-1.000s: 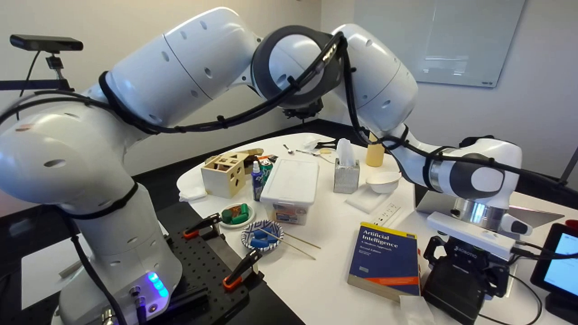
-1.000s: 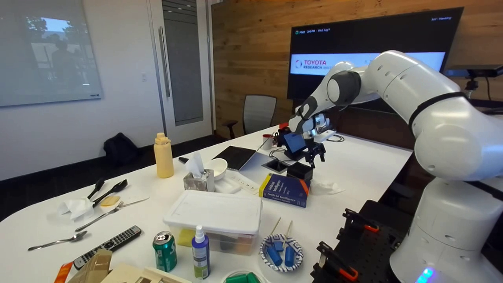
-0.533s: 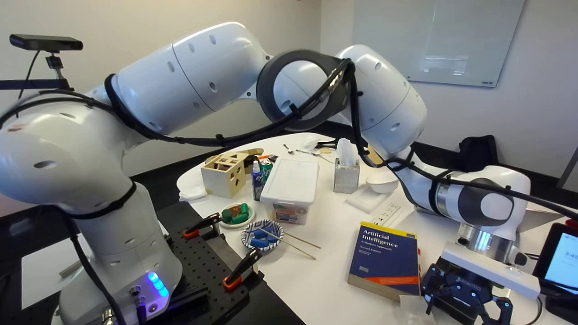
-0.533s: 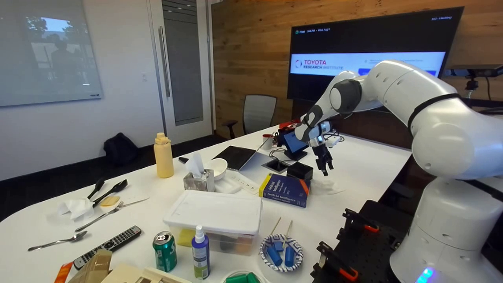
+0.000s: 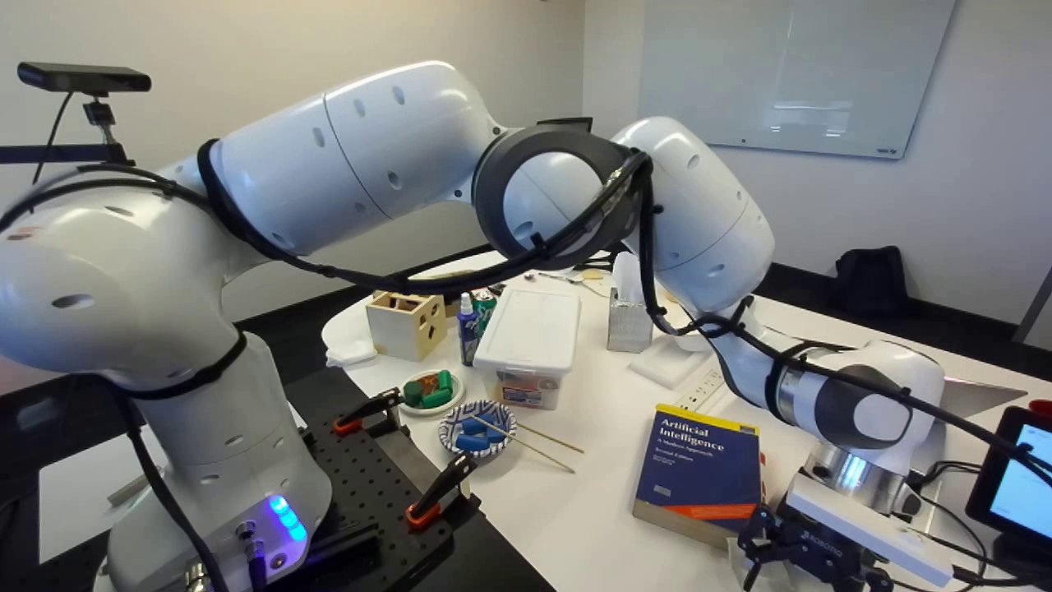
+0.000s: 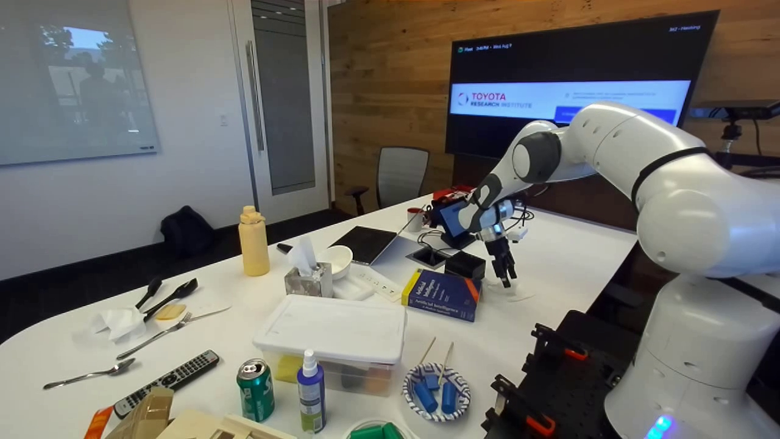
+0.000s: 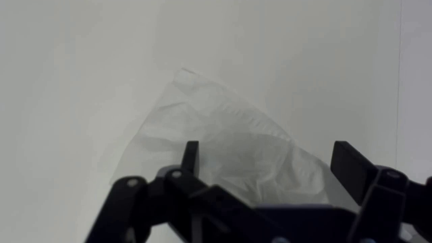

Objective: Use the white napkin to wipe the counter.

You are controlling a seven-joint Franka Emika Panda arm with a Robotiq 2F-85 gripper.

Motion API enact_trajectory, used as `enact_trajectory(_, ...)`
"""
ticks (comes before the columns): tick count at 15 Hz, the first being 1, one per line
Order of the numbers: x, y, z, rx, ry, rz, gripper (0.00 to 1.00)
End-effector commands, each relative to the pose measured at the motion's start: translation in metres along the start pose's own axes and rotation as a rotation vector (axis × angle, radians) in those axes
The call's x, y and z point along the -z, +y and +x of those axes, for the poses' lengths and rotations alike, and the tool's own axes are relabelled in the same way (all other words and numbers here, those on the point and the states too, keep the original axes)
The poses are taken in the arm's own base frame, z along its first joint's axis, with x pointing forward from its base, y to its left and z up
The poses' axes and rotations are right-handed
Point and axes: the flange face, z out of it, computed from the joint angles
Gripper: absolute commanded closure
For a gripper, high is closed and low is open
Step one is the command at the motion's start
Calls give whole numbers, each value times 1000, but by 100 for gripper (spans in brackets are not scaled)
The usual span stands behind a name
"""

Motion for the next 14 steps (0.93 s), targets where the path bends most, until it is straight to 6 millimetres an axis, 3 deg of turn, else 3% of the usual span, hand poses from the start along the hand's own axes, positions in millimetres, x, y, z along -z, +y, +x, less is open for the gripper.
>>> enact_trajectory(1, -7, 1, 7, 12, 41, 20, 0)
enact_trajectory(8, -21, -7, 36, -45, 158, 52, 1)
enact_trajectory(9, -22, -8, 39, -46, 170, 53, 26)
enact_trajectory(11, -19, -5, 37, -52, 177, 48, 27)
enact_trajectory(14, -11, 2, 32, -54, 179, 29, 52)
